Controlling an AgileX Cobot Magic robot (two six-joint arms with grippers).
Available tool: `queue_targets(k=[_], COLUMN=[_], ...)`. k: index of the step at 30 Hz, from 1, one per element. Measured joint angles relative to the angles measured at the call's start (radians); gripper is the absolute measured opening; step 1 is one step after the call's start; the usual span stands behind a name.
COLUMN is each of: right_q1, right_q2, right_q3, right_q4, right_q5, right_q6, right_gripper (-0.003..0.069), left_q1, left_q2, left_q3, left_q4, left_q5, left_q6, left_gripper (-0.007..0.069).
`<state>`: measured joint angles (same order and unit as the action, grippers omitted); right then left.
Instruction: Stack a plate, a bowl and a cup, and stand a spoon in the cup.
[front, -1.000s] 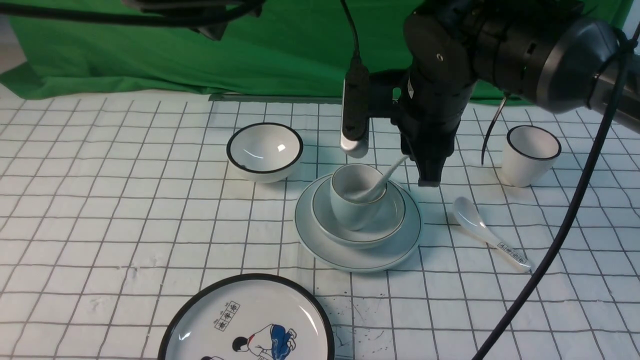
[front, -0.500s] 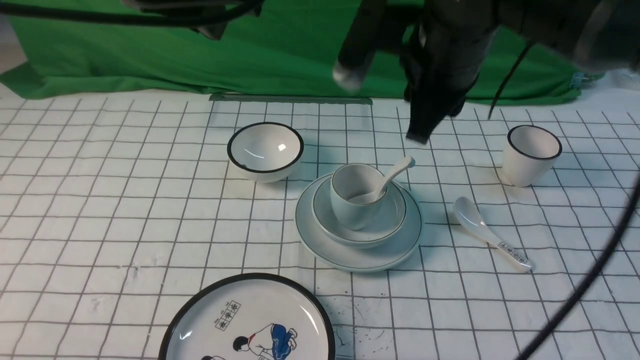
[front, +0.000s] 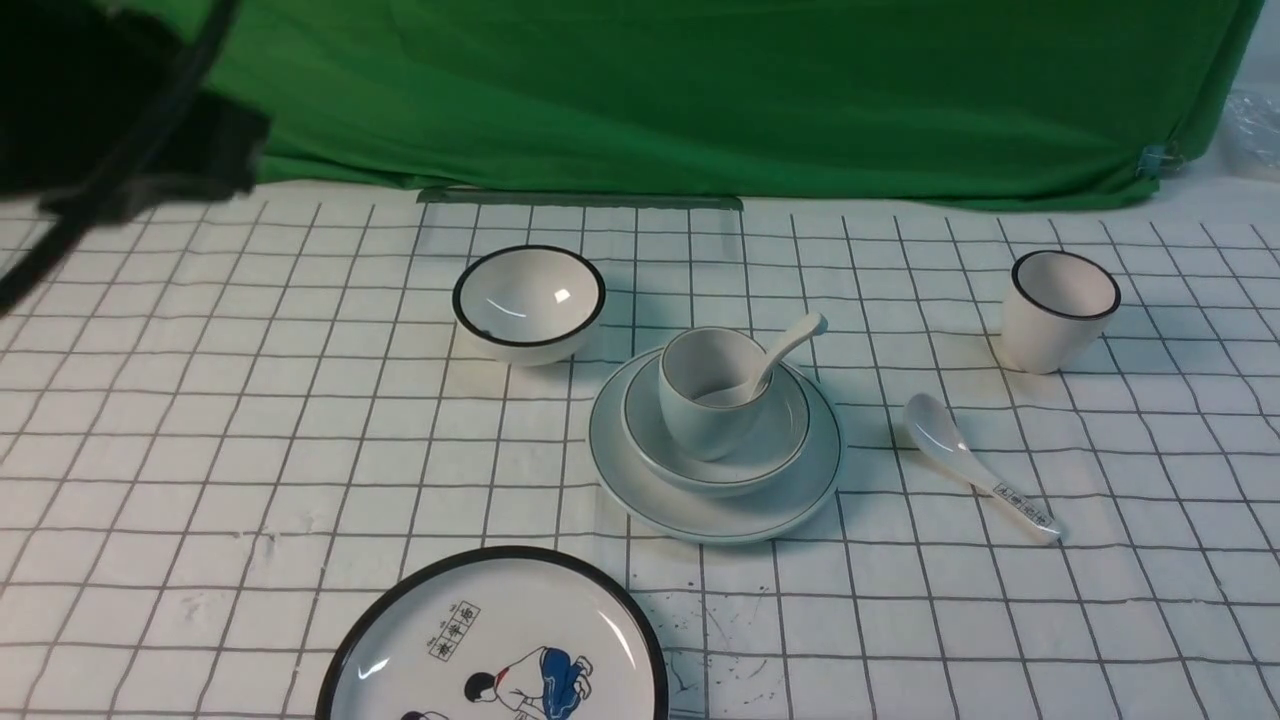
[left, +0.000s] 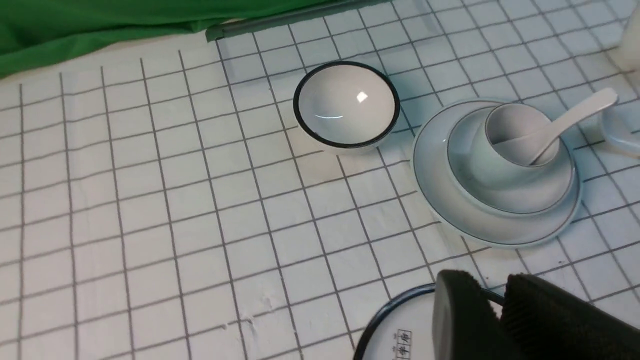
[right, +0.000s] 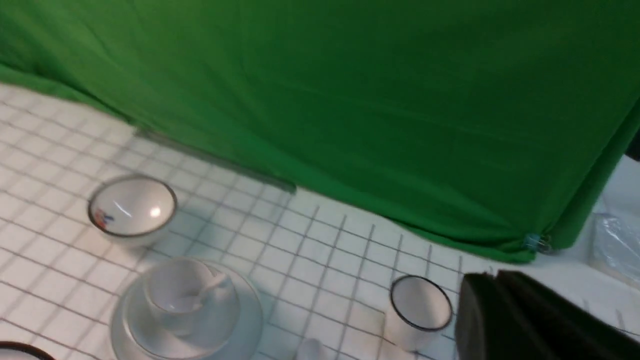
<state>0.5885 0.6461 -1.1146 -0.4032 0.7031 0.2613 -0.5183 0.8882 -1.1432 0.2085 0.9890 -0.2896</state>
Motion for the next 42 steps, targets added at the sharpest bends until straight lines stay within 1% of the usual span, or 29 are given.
queue_targets(k=[4, 5, 6, 7, 8, 9, 10, 11, 13, 15, 19, 27, 39, 42], right_q1=[0.0, 0.0, 0.0, 0.0, 0.0, 0.0, 0.0, 0.0, 0.0, 0.0, 0.0, 0.0, 0.0, 0.0], right_q2=[-0.263, -0.277, -0.359, -0.384, -0.475, -0.523, -0.531, -0.585, -0.637, -0.645, -0.646, -0.646, -0.646, -0.646], right_q3=[0.359, 0.381, 0.521, 0.54, 0.678, 0.75, 0.763, 0.84, 0.912, 0.926, 0.93, 0.93, 0.93, 0.93], right_q4=[-0.015, -0.017, -0.02, -0.02, -0.022, -0.022, -0.022, -0.024, -0.025, -0.019, -0.013, -0.011, -0.011, -0.011], right_q5=[-0.272, -0.31, -0.422, -0.441, -0.594, -0.685, -0.717, -0.813, -0.9, -0.93, -0.952, -0.959, -0.959, -0.96], right_q6=[0.082, 0.085, 0.095, 0.096, 0.098, 0.1, 0.101, 0.104, 0.112, 0.114, 0.116, 0.116, 0.116, 0.116], right_gripper=[0.0054, 0.0054, 0.0054, 0.0054, 0.0054, 0.0054, 0.0054, 0.0054, 0.0054, 0.0056, 0.0081, 0.0128, 0.0149, 0.0158], left_q1=[0.0, 0.0, 0.0, 0.0, 0.0, 0.0, 0.0, 0.0, 0.0, 0.0, 0.0, 0.0, 0.0, 0.009], left_q2=[-0.251, -0.282, -0.386, -0.386, -0.493, -0.565, -0.576, -0.65, -0.739, -0.788, -0.811, -0.811, -0.811, -0.812], left_q3=[0.264, 0.28, 0.398, 0.398, 0.502, 0.57, 0.58, 0.644, 0.714, 0.747, 0.765, 0.771, 0.771, 0.771], left_q4=[0.0, 0.0, 0.004, 0.005, 0.012, 0.014, 0.014, 0.014, 0.015, 0.015, 0.016, 0.018, 0.018, 0.013], left_q5=[-0.126, -0.142, -0.195, -0.203, -0.264, -0.302, -0.31, -0.362, -0.429, -0.457, -0.465, -0.467, -0.467, -0.475], left_q6=[-0.084, -0.097, -0.144, -0.151, -0.194, -0.214, -0.216, -0.229, -0.236, -0.237, -0.231, -0.231, -0.229, -0.175], left_gripper=[0.0128, 0.0128, 0.0128, 0.0128, 0.0128, 0.0128, 0.0128, 0.0123, 0.0083, 0.0033, 0.0004, 0.0004, 0.0004, 0.0005])
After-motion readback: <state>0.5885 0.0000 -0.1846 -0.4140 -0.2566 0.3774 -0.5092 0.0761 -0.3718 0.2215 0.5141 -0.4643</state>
